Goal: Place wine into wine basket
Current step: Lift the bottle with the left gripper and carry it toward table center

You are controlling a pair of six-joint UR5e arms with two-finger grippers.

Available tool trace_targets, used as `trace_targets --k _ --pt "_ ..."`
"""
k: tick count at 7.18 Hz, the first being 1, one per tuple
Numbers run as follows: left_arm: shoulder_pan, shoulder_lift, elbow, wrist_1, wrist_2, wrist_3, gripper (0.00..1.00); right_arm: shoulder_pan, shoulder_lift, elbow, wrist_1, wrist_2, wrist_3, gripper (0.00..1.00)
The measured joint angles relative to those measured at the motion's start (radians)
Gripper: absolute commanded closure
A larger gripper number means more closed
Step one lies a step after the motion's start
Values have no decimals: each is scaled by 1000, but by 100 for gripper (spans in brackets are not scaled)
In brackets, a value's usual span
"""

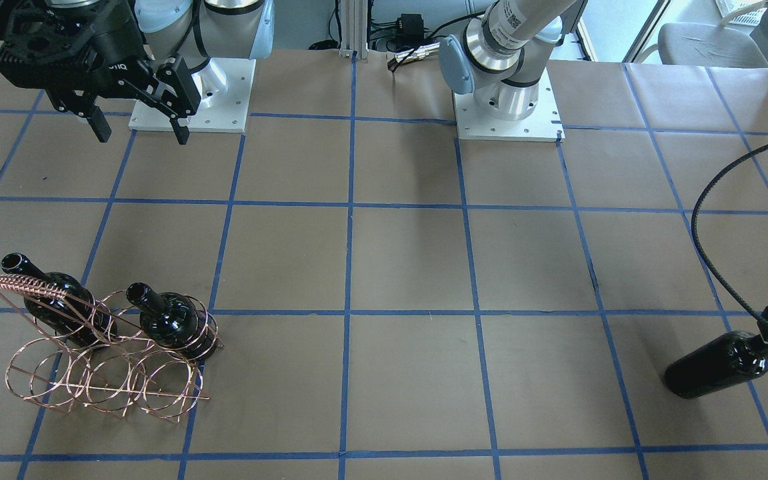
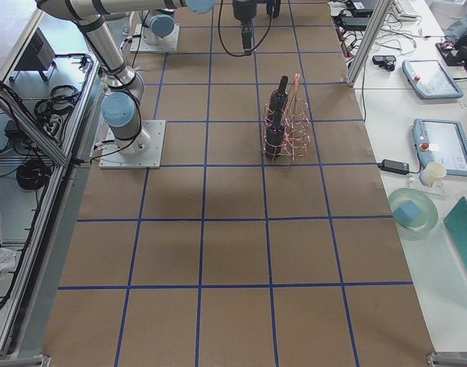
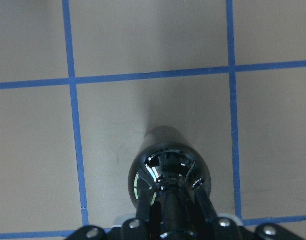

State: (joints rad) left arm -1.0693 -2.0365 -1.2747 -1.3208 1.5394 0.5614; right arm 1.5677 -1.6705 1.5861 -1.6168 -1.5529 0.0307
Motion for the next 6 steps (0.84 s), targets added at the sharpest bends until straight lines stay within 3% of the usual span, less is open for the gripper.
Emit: trace_targets --k 2,4,6 --pt "-31 43 -1 -27 1 -11 100 0 0 0 0 0 0 0" --pt "-139 118 -17 -84 6 -151 100 0 0 0 0 0 0 0" --pt "-247 209 -109 -103 -3 -310 100 0 0 0 0 0 0 0"
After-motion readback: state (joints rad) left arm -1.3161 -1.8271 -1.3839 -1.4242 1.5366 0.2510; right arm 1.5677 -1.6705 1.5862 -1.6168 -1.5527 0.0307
